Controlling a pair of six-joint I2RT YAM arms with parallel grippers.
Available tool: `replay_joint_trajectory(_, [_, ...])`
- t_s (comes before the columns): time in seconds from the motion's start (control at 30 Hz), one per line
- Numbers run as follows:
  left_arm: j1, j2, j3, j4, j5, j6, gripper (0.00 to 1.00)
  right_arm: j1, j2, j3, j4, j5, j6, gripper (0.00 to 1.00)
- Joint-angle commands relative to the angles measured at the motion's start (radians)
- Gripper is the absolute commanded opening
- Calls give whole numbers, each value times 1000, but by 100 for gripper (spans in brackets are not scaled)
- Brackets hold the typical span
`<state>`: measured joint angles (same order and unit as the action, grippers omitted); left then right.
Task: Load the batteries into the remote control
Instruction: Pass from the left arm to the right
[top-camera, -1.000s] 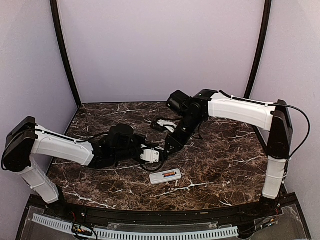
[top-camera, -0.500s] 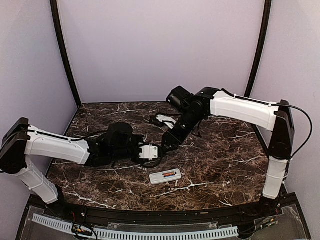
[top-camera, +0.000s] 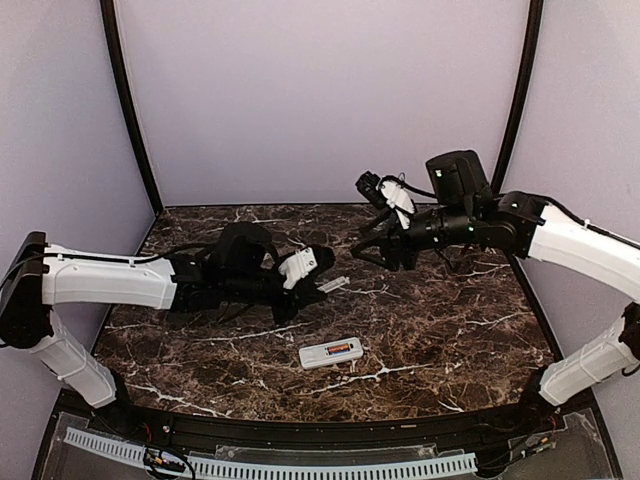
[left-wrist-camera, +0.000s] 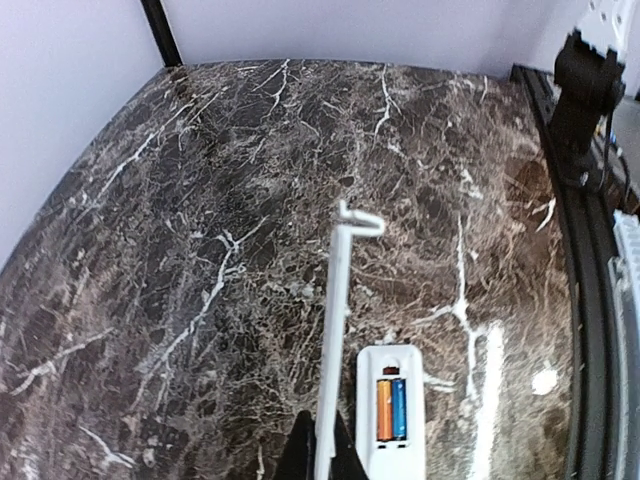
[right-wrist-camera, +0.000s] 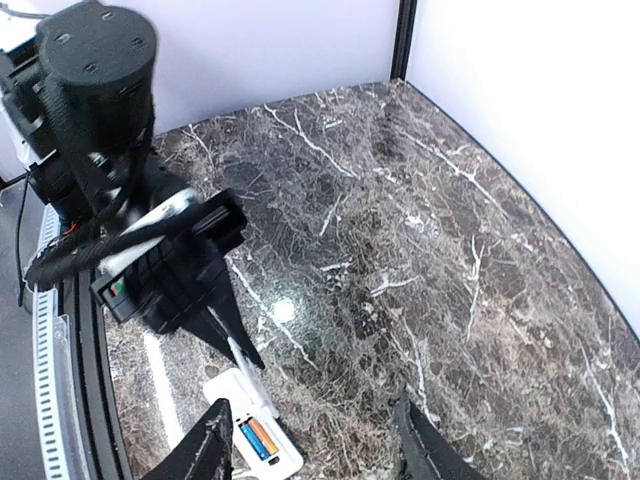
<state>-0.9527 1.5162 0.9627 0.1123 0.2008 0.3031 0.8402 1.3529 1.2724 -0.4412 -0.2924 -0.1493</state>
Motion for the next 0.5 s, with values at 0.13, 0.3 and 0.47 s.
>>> replay_joint_trajectory(0.13, [113,34,79,-28,233,-630,0,49,-115,-335,551,72,-246,46])
replay_joint_trajectory(0.3, [115,51,63,35,273,-693,0,53,-93,-432,811,118,-259,40])
replay_joint_trajectory(0.47, [116,50,70,49,276,-710,0,52,-23,-414,890,162,-208,35])
